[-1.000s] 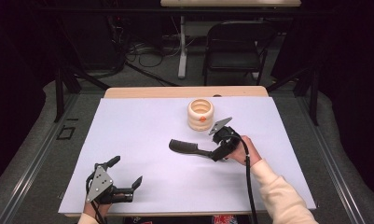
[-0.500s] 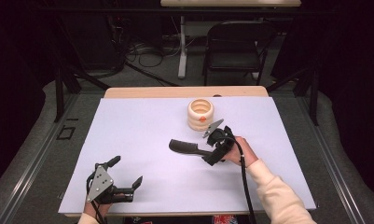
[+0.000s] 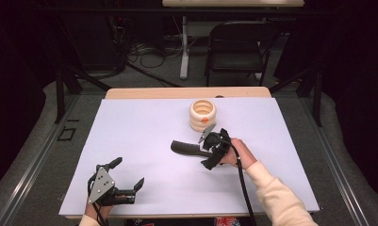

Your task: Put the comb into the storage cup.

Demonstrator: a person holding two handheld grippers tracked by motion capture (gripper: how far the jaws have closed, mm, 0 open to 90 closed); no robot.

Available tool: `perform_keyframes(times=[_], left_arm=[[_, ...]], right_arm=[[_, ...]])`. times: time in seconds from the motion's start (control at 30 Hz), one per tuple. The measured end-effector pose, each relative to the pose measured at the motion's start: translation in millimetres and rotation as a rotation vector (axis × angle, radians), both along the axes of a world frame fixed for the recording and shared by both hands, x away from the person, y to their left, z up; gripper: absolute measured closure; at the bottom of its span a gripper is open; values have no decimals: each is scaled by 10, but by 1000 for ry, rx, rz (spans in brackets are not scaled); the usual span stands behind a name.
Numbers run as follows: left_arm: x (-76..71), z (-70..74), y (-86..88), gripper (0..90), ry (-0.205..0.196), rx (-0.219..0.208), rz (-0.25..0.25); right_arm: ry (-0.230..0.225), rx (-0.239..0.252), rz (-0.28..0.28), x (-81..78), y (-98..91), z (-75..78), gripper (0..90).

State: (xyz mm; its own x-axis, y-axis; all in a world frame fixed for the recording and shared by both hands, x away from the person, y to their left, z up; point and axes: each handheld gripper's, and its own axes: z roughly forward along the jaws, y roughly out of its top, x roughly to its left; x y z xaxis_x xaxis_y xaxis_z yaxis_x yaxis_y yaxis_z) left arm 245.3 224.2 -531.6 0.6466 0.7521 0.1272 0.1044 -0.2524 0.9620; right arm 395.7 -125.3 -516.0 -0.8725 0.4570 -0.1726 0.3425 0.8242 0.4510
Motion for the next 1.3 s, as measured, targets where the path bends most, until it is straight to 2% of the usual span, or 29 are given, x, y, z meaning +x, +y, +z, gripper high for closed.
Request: perform_keyframes(times=[0.17,0.33,0.37,0.5,0.63,1.0,1.3], left_arm=[[1,-1,1,3,1,-1,0],[2,-2,1,3,3,-1,1],[1,-3,1,3,3,-2,1],[2,-4,5,3,4,-3,1],[4,-4,5,3,5,-1,-1],[2,-4,3,3,6,-1,-3],[2,-6,2,3,10,-2,-5]], right_arm=[[-11,-32,34,-10,64,-8,189],[-16,-67,59,0,142,-12,405],[-22,-80,75,12,156,-17,419],[3,-110,92,60,207,-21,534],[30,-173,113,114,243,-32,583],[94,-265,143,215,373,-115,658],[114,-278,136,243,417,-121,715]])
